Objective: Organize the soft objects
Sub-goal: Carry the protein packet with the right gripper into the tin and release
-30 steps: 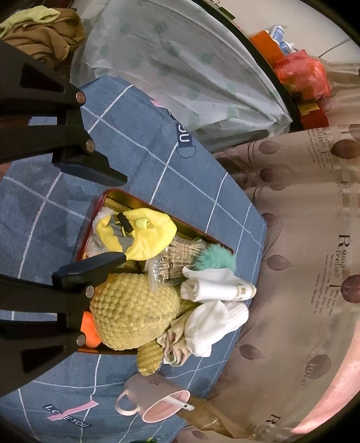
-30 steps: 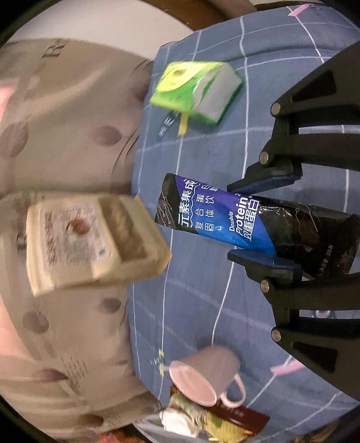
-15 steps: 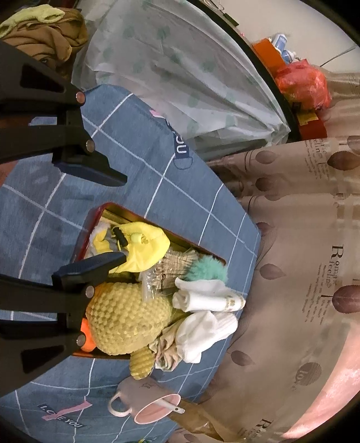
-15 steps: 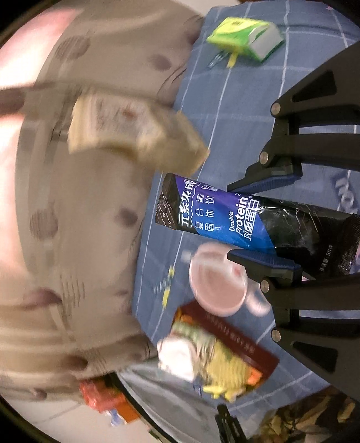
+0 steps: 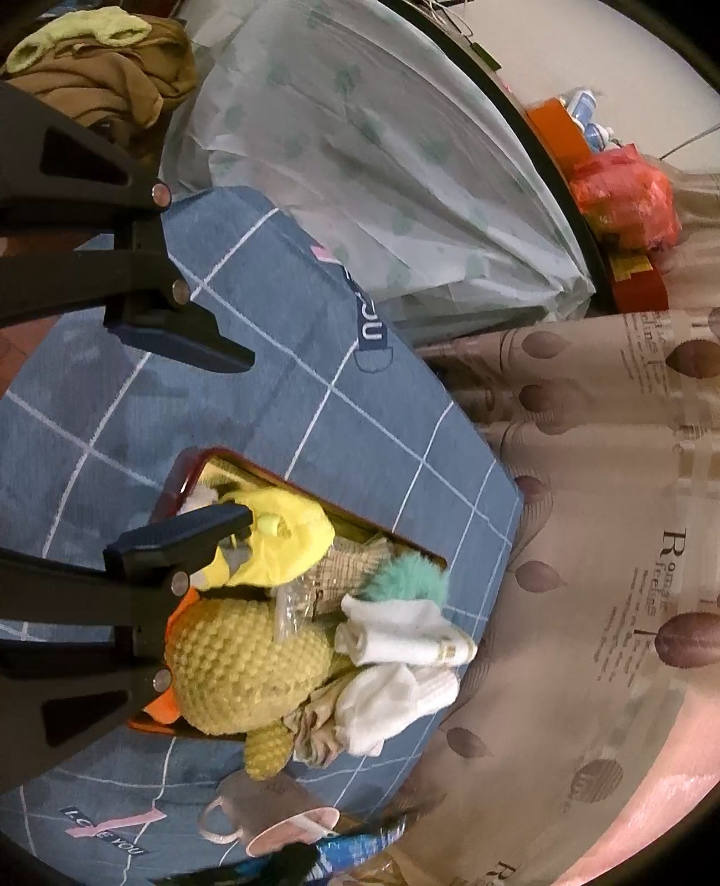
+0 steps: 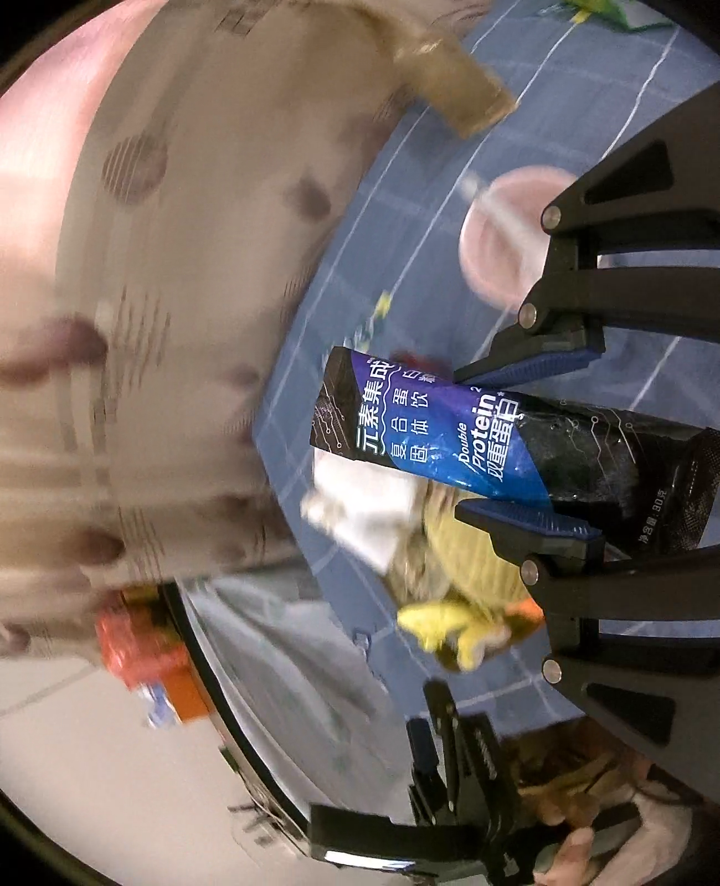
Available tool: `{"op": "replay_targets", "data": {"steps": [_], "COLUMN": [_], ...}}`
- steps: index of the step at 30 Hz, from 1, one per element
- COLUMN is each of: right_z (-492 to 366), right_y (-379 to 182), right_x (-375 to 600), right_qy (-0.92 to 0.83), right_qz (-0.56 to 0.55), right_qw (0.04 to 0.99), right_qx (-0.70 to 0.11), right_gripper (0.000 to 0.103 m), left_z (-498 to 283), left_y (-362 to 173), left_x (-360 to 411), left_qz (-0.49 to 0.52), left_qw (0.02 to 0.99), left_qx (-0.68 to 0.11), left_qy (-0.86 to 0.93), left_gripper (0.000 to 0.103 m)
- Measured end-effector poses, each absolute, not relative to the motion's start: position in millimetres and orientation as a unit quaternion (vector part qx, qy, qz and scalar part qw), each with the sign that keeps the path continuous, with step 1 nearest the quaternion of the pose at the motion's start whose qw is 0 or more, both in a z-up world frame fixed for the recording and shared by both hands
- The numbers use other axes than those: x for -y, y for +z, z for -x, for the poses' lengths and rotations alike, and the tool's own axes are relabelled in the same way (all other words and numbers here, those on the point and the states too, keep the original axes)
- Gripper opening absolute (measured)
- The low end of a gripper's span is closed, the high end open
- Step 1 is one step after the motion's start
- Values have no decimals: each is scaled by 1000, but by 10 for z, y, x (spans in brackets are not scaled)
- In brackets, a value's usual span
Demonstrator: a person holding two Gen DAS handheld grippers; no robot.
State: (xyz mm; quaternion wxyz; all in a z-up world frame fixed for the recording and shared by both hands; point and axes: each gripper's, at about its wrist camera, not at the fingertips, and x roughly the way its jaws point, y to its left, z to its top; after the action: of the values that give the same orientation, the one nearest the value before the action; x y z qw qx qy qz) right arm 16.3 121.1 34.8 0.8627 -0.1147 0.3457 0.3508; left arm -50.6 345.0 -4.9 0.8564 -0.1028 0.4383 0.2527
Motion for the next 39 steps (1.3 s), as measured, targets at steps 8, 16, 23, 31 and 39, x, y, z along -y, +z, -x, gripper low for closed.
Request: {"op": "replay_targets", "data": {"steps": [8, 16, 23, 31, 39], "right_z": [35, 132, 166, 47, 27], "right_y": [231, 81, -52, -235, -164], "right_x": [-1908, -2328, -2665, -2741, -2662], "right_qy": [412, 443, 446, 426, 425], "right_qz": [155, 184, 230, 243, 223], "right_qw": [828, 803, 793, 792, 797], "right_qx": [-347, -354, -345, -364, -366], "right_gripper": [37, 37, 37, 39, 57], "left_z": [581, 614, 631, 624, 612], "left_y": [-28, -42, -75, -82, -78], "left_x": [-3620, -3756, -3839, -3843, -3768], "left_qz": [120, 140, 151, 151, 142], "left_qw": [849, 841, 836, 836, 838], "left_qx": [-438, -442, -447, -448, -447], "left_qy": [270, 280, 280, 279, 277], "left_gripper": [50, 50, 50, 50, 50]}}
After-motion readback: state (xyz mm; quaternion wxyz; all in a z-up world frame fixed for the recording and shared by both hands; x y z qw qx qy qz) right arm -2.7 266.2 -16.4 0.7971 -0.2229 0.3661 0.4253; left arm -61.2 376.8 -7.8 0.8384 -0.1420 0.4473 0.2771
